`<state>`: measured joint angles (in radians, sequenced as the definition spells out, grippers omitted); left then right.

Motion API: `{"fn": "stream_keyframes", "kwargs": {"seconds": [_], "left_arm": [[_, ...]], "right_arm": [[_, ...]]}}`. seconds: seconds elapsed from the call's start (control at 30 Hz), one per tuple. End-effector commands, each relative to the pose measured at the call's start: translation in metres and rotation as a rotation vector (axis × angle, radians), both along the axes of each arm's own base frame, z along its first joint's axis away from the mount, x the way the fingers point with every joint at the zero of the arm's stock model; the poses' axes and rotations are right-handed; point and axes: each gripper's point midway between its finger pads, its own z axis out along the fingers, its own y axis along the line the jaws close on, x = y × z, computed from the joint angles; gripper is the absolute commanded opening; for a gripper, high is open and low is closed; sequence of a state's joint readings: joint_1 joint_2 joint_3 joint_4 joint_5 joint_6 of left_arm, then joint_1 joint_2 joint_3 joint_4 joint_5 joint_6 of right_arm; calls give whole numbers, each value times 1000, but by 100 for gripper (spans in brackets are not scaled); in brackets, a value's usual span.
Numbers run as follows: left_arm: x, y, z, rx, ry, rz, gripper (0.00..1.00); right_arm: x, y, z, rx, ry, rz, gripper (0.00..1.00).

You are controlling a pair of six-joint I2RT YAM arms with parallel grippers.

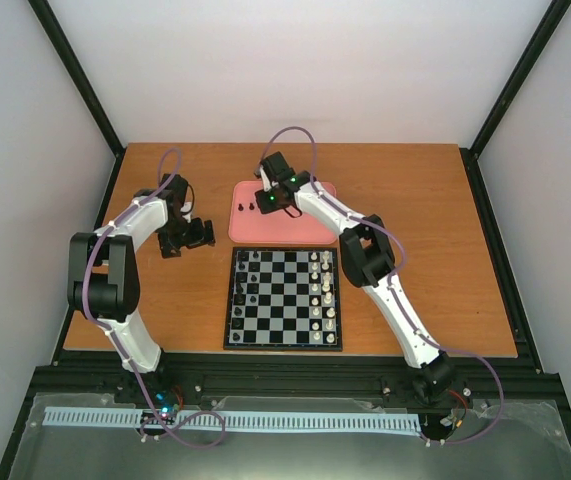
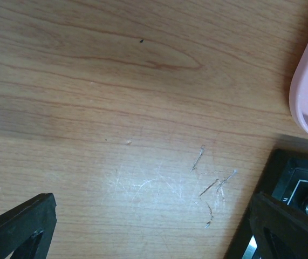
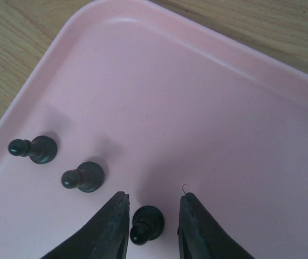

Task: Set up the chess pieces on the board
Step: Pick up the chess piece from the storage box.

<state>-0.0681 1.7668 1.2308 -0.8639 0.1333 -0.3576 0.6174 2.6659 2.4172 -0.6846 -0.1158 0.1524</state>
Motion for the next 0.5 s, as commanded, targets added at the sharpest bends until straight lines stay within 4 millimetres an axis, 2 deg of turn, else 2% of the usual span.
{"fn": "stream_keyframes", "kwargs": {"seconds": [0.0,0.3,0.4,0.47], "left_arm": [[4,-1,3,-9,-18,-15,100],[3,-2,-1,-17,-7,-14,100],[3,-3,-2,-23,-4,-15,100],[3,-4,-2,-27,-5,-16,100]], "right_arm": [[15,-8,-1,7,-18,-35,30],[16,-8,-3,23,-8,-30,17],[16,-8,-2,23,-10,-29,5],[16,-10,1,17,-13,-30,3]]}}
